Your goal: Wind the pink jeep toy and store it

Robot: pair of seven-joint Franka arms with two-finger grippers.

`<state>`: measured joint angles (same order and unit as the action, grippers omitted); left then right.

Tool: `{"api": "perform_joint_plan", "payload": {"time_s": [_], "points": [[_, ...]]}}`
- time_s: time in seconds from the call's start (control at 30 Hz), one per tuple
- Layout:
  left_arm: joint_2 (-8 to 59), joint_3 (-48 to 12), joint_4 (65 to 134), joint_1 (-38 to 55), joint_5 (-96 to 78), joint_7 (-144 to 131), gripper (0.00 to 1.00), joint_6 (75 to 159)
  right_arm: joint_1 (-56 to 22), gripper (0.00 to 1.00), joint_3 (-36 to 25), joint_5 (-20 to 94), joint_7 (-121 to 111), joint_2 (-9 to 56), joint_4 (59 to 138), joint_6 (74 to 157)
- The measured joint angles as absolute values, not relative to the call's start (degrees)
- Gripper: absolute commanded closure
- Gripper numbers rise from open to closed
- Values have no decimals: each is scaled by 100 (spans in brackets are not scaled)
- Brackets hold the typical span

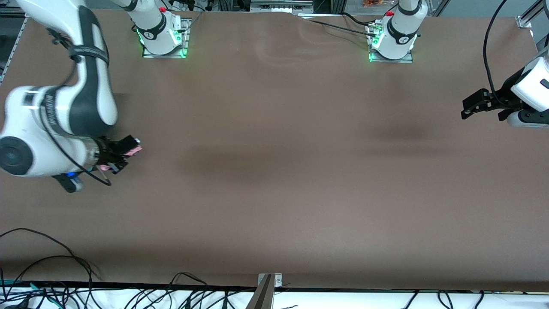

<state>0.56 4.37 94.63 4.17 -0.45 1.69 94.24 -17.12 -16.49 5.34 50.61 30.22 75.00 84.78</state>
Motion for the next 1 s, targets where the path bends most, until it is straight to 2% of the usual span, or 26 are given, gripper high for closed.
{"api": "perform_joint_plan", "payload": {"time_s": [0.13,0.27,0.5,1.0], "points": [[56,437,9463,417,-45,169,0,9424,-830,75,-736,74,4920,2745,7615,8388],[56,437,9463,417,-45,169,0,9424,-214,75,-286,-96,4514,2460,7922,8371],[56,420,9459,418,-45,169,0,9424,406,75,-199,-187,3283,2078,8586,8548],[55,356,9452,418,-45,169,0,9424,1463,75,-181,-588,1286,1641,10113,9882]]}}
